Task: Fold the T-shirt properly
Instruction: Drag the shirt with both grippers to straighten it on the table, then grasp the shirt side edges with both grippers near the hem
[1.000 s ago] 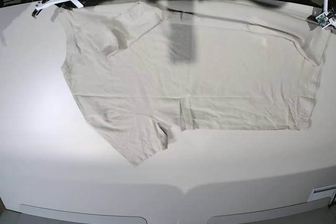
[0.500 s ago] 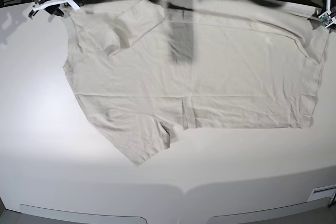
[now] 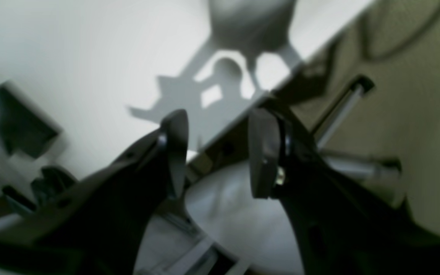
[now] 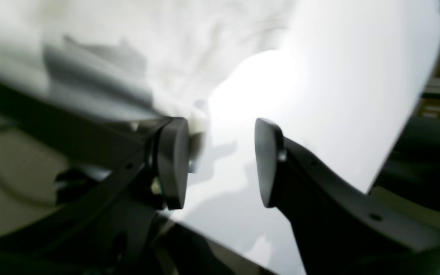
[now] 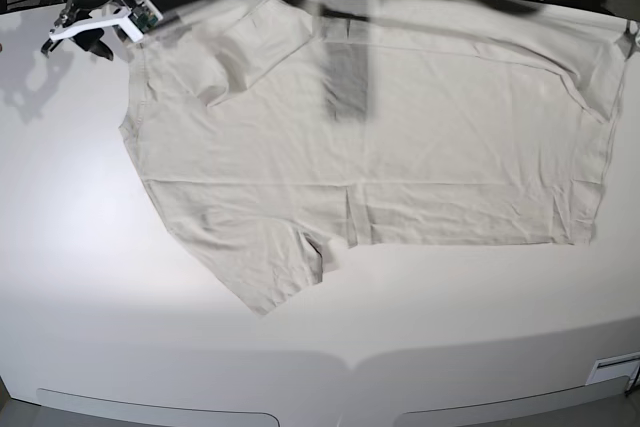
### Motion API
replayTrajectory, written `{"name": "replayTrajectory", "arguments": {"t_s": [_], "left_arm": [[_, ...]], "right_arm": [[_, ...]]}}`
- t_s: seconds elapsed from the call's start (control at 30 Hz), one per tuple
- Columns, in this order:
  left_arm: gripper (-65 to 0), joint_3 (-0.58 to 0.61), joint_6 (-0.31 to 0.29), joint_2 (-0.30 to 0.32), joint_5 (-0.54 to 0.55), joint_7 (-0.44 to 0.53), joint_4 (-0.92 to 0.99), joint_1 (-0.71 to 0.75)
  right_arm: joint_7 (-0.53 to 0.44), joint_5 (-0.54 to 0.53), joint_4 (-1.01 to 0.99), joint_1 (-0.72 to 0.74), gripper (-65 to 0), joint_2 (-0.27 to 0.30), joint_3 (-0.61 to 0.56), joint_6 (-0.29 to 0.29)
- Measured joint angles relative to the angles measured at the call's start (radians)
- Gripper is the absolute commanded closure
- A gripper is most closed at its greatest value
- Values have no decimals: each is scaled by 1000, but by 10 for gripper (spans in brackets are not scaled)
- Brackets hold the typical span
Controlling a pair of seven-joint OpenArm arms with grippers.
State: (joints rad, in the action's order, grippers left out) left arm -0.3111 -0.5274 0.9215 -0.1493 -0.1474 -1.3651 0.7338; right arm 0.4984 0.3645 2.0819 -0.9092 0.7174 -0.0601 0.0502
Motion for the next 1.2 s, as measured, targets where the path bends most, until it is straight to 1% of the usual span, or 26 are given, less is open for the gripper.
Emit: {"name": "replayTrajectory", "arguments": {"t_s": [0.07, 0.1, 0.2, 0.33, 0.37, 0.43, 0.5, 0.57, 0.6, 0.67, 0.73, 0.8, 0.9, 0.97, 1.03, 1.13, 1.2], "left_arm": [[-258, -77, 2, 2, 95, 79, -5, -9], [-258, -114, 3, 4, 146, 93, -7, -13], [-249, -192, 3, 5, 285, 92, 0, -39], [-217, -203, -3, -2, 498, 54, -1, -148], [-215, -199, -6, -2, 551, 42, -1, -176], [-215, -198, -15, -6, 601, 34, 3, -231], [-215, -195, -48, -10, 644, 34, 20, -288], [-215, -192, -62, -13, 682, 31, 56, -347], [-215, -192, -69, -18, 695, 31, 78, -375], [-215, -194, -111, -42, 697, 24, 121, -443], [-215, -192, -157, -79, 695, 15, 167, -508], [-214, -192, -183, -119, 689, 15, 222, -572], [-214, -178, -165, -163, 629, 14, 322, -687], [-214, -132, -169, -178, 583, 17, 394, -775], [-214, -56, -169, -191, 543, 17, 478, -859], [-214, 68, -175, -211, 513, 14, 614, -978], [-214, 132, -174, -219, 513, 14, 694, -1057]], "right_arm": [[-37, -61, 2, 3, -276, 0, 36, -17], [-46, -97, 2, 6, -276, 0, 51, -16], [-66, -205, 2, 20, -276, 0, 82, -16], [-67, -316, 2, 88, -276, 0, 85, -8], [-67, -331, 2, 108, -276, 0, 86, 14], [-67, -354, 2, 151, -275, -11, 86, 56], [-65, -370, 2, 192, -275, -40, 85, 79], [-63, -404, 2, 231, -275, -65, 86, 93], [-63, -407, 2, 249, -275, -75, 85, 99], [-63, -428, 2, 280, -275, -89, 85, 120], [-64, -429, 2, 307, -275, -104, 85, 142], [-64, -428, 2, 327, -275, -126, 85, 143], [-63, -429, 1, 348, -275, -155, 86, 146], [-64, -430, 1, 359, -275, -172, 85, 147], [-64, -432, -1, 361, -275, -186, 86, 147], [-64, -427, -2, 360, -275, -187, 85, 149], [-57, -422, -3, 361, -275, -187, 86, 149]]}}
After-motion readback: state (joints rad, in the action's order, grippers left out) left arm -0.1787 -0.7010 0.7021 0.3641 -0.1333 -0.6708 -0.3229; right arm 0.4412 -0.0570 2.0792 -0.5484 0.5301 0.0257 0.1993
